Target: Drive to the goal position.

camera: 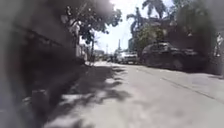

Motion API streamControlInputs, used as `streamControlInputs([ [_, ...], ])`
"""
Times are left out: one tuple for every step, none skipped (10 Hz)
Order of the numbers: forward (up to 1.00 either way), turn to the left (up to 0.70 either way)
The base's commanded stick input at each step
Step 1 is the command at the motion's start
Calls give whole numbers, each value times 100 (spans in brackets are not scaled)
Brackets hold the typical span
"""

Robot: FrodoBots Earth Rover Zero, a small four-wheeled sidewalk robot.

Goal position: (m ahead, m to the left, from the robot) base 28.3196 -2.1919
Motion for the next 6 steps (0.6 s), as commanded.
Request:
streamControlInputs([
  [100, 9],
  [100, 2],
  [100, 2],
  [100, 2],
  [100, 2],
  [100, 2],
])
